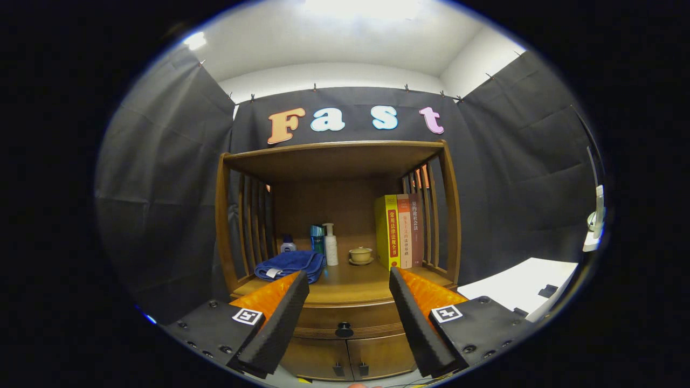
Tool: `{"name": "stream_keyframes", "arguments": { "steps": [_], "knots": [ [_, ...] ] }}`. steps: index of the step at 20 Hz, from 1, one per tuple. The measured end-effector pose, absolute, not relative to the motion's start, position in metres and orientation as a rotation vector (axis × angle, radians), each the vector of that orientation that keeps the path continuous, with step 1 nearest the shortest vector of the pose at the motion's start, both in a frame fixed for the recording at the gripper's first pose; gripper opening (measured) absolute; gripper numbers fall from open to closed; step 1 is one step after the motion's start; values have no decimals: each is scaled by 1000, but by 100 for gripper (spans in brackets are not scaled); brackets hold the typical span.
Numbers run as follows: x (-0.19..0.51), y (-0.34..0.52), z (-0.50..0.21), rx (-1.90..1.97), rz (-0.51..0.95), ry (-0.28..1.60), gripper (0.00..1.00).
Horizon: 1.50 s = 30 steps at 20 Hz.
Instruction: Pull open the drawer, take out the items inside it, and place them on the countertop above the cabinet.
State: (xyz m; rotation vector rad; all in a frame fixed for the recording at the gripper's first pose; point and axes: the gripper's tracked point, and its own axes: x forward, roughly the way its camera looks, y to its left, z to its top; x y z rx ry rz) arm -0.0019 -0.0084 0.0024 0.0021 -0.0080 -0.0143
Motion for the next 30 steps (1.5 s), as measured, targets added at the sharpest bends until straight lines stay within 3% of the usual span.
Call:
{"name": "stream_keyframes", "arguments": {
  "steps": [30],
  "knots": [
    [4, -6, -12, 0, -11, 15, 98]
  ]
}}
